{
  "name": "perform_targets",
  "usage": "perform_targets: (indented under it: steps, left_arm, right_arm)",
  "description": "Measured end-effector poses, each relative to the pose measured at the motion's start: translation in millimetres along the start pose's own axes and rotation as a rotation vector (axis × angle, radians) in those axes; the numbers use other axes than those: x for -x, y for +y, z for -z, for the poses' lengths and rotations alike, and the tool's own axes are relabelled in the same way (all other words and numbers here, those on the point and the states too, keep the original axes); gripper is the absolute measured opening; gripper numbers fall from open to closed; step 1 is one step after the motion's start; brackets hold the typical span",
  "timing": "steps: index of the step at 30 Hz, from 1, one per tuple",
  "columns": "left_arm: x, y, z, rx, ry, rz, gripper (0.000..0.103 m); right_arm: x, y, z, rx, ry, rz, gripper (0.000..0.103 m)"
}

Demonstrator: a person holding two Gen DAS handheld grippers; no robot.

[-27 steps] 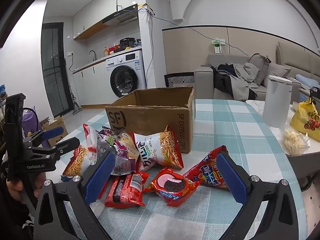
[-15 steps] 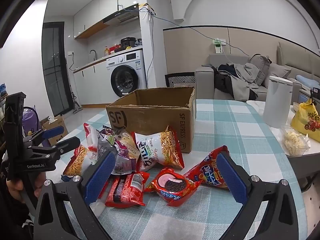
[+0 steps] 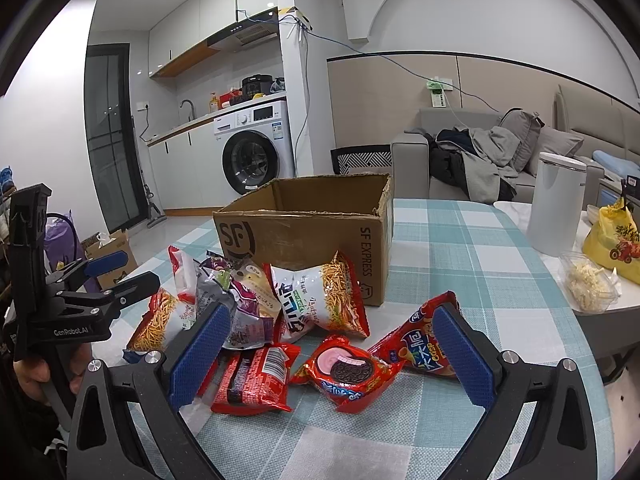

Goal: Organize snacks

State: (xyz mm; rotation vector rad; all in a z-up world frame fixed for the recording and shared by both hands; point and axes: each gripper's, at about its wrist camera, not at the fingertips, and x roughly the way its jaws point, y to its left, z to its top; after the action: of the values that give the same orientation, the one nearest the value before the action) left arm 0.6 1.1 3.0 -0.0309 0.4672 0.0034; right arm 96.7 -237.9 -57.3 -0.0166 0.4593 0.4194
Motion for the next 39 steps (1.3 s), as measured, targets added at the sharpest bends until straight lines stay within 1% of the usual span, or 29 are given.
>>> perform_targets:
  steps: [4,5,9,18,23,29,33,39]
  left_arm:
    - [0,-3,-2,0.003,0.004,-0.005,0.103]
    - [0,-2,-3,0.005,0.003,-0.009,0.103]
    - [2,1,-2,0.007,0.003,-0.011,0.103]
    - [0,-2,2,-0.004,0.004,-0.002,0.103]
    - [-3,0,2,0.001,0.018,0.003,0.103]
    - [-2,-5,3,-0.021,0.007,0.032,0.103]
    - [-1,-8,3,-0.033,0.001,0.028,0.103]
    - [-2,-6,3,-0.023,0.006,0.021,0.103]
  right_arm:
    - [-4,5,-1,0.001,-0.006,-0.002,0.103]
    - [4,1,1,0.004,-0.008,-0.004,0.103]
    - [6,2,2,0.009,-0.018,-0.011,0.103]
    - [12,2,1,0.009,-0.043,-0.009,0.103]
    - [15,0,0,0.000,-0.058,-0.016,0.103]
    - [15,0,0,-0.003,-0.054,-0.022,0.103]
    - [13,1,0,0.001,-0.051,-0.014,0.103]
    - [13,2,0,0.003,-0.049,-0.008,0.103]
